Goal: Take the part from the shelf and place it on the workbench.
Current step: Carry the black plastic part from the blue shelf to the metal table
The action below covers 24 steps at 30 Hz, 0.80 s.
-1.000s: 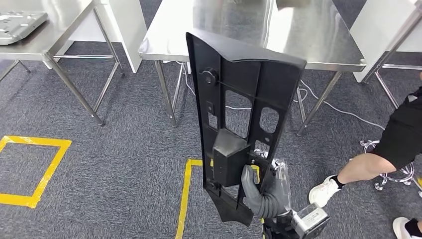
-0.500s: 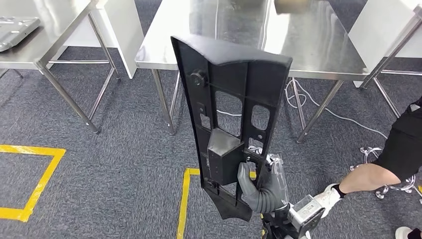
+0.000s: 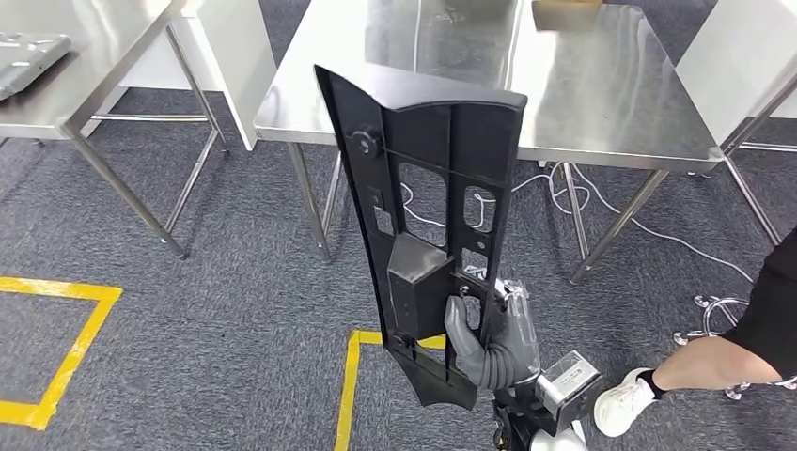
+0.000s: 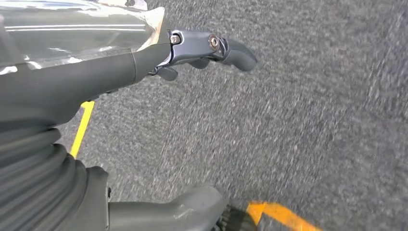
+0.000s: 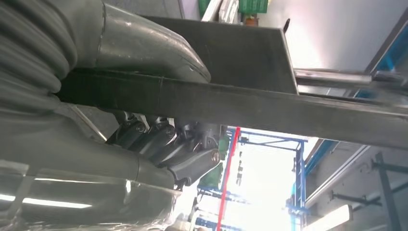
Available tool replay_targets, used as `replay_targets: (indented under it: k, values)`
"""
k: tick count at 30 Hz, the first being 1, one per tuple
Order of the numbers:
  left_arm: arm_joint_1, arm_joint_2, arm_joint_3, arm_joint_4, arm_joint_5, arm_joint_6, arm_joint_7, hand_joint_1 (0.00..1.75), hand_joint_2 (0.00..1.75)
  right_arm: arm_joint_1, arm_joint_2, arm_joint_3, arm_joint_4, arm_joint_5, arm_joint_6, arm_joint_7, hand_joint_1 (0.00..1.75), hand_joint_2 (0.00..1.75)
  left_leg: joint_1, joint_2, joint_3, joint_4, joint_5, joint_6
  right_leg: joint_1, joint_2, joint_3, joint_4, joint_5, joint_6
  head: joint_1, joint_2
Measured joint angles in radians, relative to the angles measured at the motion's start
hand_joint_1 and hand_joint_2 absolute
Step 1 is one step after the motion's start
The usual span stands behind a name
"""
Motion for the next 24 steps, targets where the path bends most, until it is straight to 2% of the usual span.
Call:
replay_targets:
  k: [2,4,5,6,7,8,10,11,12,13,15,16,17,19,20,21,22,24]
  values:
    - [0.000,-0.002,0.000,0.000,0.000,0.000,-0.001,0.00,1.75,-0.004,0.001,0.001,0.000,0.000,0.000,0.000,1.75,1.75,0.005,0.005,-0.052,0.089,-0.010,-0.012,-0.005,-0.001,0.026,-0.008,-0.011,-0.016,-0.001,0.000]
    - [0.000,-0.003,0.000,0.000,0.000,0.000,-0.001,0.00,1.75,-0.007,0.001,0.003,0.001,0.000,0.000,0.000,1.75,1.75,0.012,0.008,-0.133,0.189,-0.058,-0.028,-0.005,-0.001,0.043,-0.010,-0.027,-0.022,-0.002,0.000]
    - [0.000,-0.003,0.000,0.000,0.000,0.000,-0.001,0.00,1.75,-0.006,0.001,0.004,0.003,0.000,0.000,0.000,1.75,1.75,0.016,0.010,-0.168,0.218,-0.080,-0.034,-0.005,0.001,0.051,-0.010,-0.035,-0.021,-0.002,0.000]
    - [0.000,-0.003,0.000,0.000,0.000,0.000,-0.001,0.00,1.75,-0.006,0.001,0.005,0.004,0.000,0.000,0.000,1.75,1.75,0.020,0.012,-0.191,0.222,-0.088,-0.038,-0.006,0.002,0.061,-0.010,-0.044,-0.019,-0.003,0.000]
    - [0.000,-0.003,0.000,0.001,0.000,0.000,-0.001,0.00,1.75,-0.006,0.001,0.006,0.005,0.000,0.000,0.000,1.75,1.75,0.022,0.015,-0.198,0.196,-0.071,-0.040,-0.006,0.003,0.073,-0.010,-0.054,-0.017,-0.003,0.000]
    - [0.000,-0.003,0.000,0.001,0.000,0.000,-0.001,0.00,1.75,-0.006,0.001,0.007,0.006,0.000,0.000,0.000,1.75,1.75,0.023,0.017,-0.192,0.147,-0.032,-0.039,-0.007,0.004,0.086,-0.010,-0.064,-0.014,-0.003,0.000]
    - [0.002,-0.002,0.001,0.002,0.000,0.000,-0.001,0.00,1.75,-0.007,0.001,0.008,0.007,0.000,0.000,0.000,1.75,1.75,0.019,0.020,-0.169,0.029,0.073,-0.028,-0.006,0.003,0.106,-0.012,-0.084,-0.006,-0.003,0.000]
    - [0.003,-0.002,0.001,0.002,0.000,0.001,-0.001,0.00,1.75,-0.008,0.001,0.008,0.008,0.000,0.000,0.000,1.75,1.75,0.015,0.021,-0.160,-0.008,0.105,-0.021,-0.006,0.003,0.110,-0.015,-0.092,0.000,-0.002,0.000]
    - [0.003,-0.002,0.001,0.003,0.000,0.002,-0.001,0.00,1.75,-0.009,0.001,0.008,0.009,-0.001,0.000,0.001,1.75,1.75,0.011,0.020,-0.156,-0.029,0.120,-0.012,-0.005,0.004,0.117,-0.016,-0.095,0.007,-0.003,0.000]
    - [0.003,-0.002,0.001,0.003,0.000,0.003,-0.001,0.00,1.75,-0.009,0.001,0.009,0.009,-0.002,0.000,0.001,1.75,1.75,0.007,0.020,-0.154,-0.037,0.113,-0.003,-0.002,0.004,0.127,-0.017,-0.093,0.017,-0.004,0.000]
    - [0.003,-0.002,0.002,0.003,0.001,0.006,0.000,0.00,1.75,-0.011,0.001,0.011,0.009,-0.003,-0.003,0.002,1.75,1.75,0.007,0.016,-0.127,-0.057,0.112,0.018,0.001,0.003,0.135,-0.004,-0.092,0.029,-0.004,0.000]
    - [0.003,-0.003,0.003,0.003,0.001,0.007,0.000,0.00,1.75,-0.012,0.001,0.012,0.009,-0.004,-0.004,0.002,1.75,1.75,0.008,0.015,-0.110,-0.064,0.108,0.025,0.001,0.003,0.124,0.022,-0.094,0.031,-0.003,0.000]
    - [0.002,-0.003,0.004,0.003,0.001,0.008,0.000,0.00,1.75,-0.014,0.001,0.013,0.009,-0.004,-0.005,0.002,1.75,1.75,0.010,0.013,-0.093,-0.068,0.102,0.030,0.000,0.002,0.099,0.065,-0.102,0.030,-0.001,0.000]
    - [0.001,-0.003,0.008,0.003,0.002,0.008,0.000,0.00,1.75,-0.015,0.001,0.016,0.011,-0.006,-0.007,0.007,1.75,1.75,0.009,0.012,-0.070,-0.070,0.081,0.031,-0.002,0.002,0.020,0.178,-0.130,0.027,0.002,0.000]
    - [0.001,-0.003,0.009,0.003,0.002,0.008,0.000,0.00,1.75,-0.015,0.001,0.017,0.013,-0.006,-0.007,0.010,1.75,1.75,0.008,0.011,-0.058,-0.070,0.070,0.030,-0.002,0.002,-0.018,0.218,-0.142,0.027,0.004,0.000]
    - [0.001,-0.003,0.010,0.003,0.002,0.008,0.000,0.00,1.75,-0.015,0.001,0.019,0.016,-0.006,-0.008,0.013,1.75,1.75,0.008,0.010,-0.045,-0.070,0.058,0.028,-0.003,0.002,-0.045,0.232,-0.144,0.031,0.004,0.000]
    - [0.001,-0.004,0.010,0.003,0.002,0.007,0.000,0.00,1.75,-0.016,0.001,0.020,0.018,-0.006,-0.008,0.016,1.75,1.75,0.008,0.009,-0.029,-0.069,0.045,0.027,-0.005,0.002,-0.055,0.211,-0.128,0.039,0.005,0.000]
    - [0.001,-0.004,0.010,0.003,0.003,0.007,0.000,0.00,1.75,-0.021,0.001,0.024,0.020,-0.006,-0.006,0.025,1.75,1.75,0.009,0.006,0.005,-0.070,0.017,0.020,-0.012,0.000,-0.036,0.102,-0.053,0.061,0.005,0.000]
